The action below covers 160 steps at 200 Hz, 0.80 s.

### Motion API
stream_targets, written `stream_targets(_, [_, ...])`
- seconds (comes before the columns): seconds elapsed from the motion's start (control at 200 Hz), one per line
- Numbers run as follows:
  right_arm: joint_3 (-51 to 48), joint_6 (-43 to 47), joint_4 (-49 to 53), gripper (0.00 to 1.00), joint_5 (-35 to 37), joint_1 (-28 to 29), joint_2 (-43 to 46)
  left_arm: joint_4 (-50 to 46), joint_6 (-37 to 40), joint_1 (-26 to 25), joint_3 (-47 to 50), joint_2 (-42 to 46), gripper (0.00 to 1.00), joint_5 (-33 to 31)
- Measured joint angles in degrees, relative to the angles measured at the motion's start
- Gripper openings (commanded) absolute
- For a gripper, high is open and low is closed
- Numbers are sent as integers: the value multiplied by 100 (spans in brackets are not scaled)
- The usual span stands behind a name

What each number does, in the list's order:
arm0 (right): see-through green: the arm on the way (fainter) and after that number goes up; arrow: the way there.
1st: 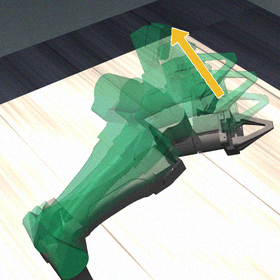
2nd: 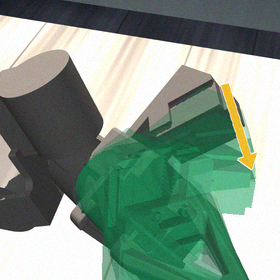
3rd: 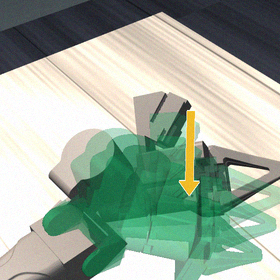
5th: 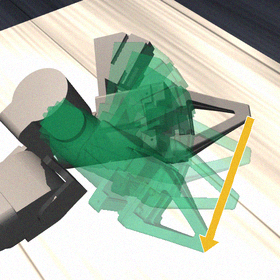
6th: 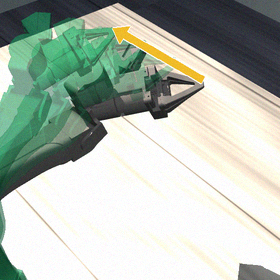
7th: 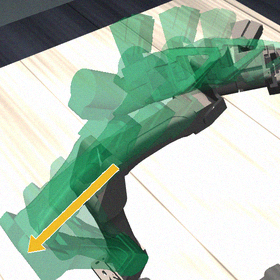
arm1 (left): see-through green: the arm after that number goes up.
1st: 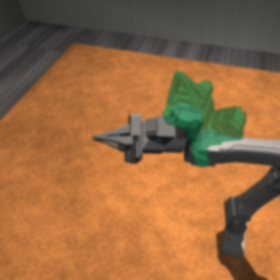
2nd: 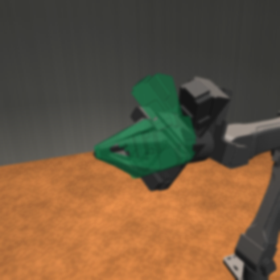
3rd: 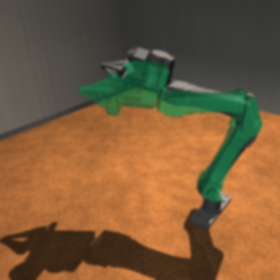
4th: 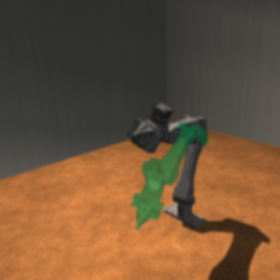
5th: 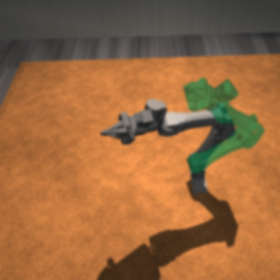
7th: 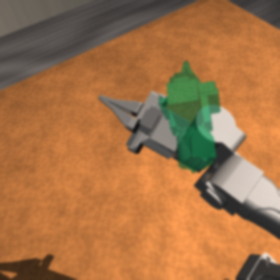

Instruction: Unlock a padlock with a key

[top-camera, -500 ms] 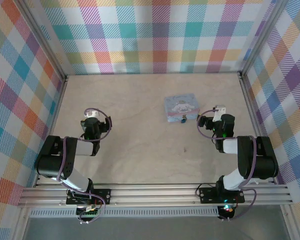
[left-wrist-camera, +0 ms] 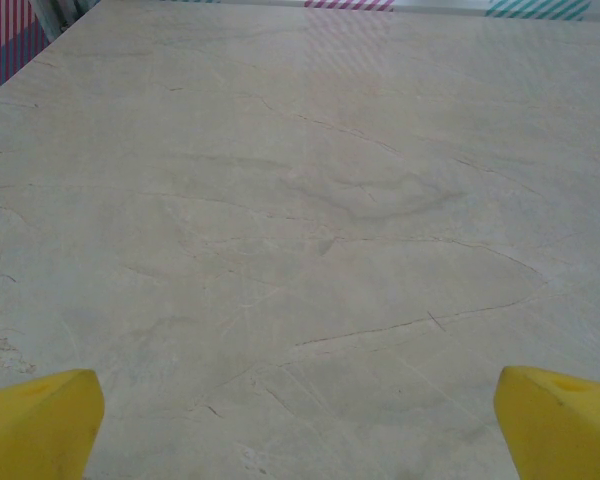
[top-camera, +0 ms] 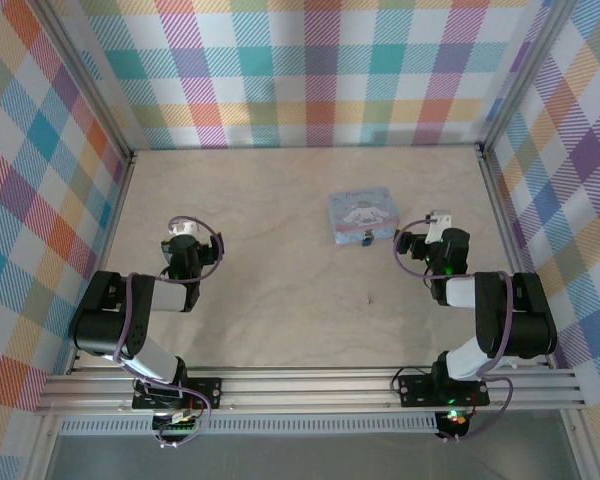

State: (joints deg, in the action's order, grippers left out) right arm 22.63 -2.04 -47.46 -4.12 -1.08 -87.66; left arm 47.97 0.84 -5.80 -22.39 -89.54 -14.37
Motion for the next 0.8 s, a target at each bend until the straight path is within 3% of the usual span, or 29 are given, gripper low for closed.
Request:
stream_targets(0.35, [28,-22,214,100,223,0,59,-101,-85,0,68,216,100,-111])
stream_targets(0.595, [339,-315,1499,100,540,0,1045,-1650,-612,0,-203,2186,100,-109])
stream_targets(0.8, [1082,-791,3458,100,608,293,1731,-3119,-1851,-2,-1193,2393,100,518])
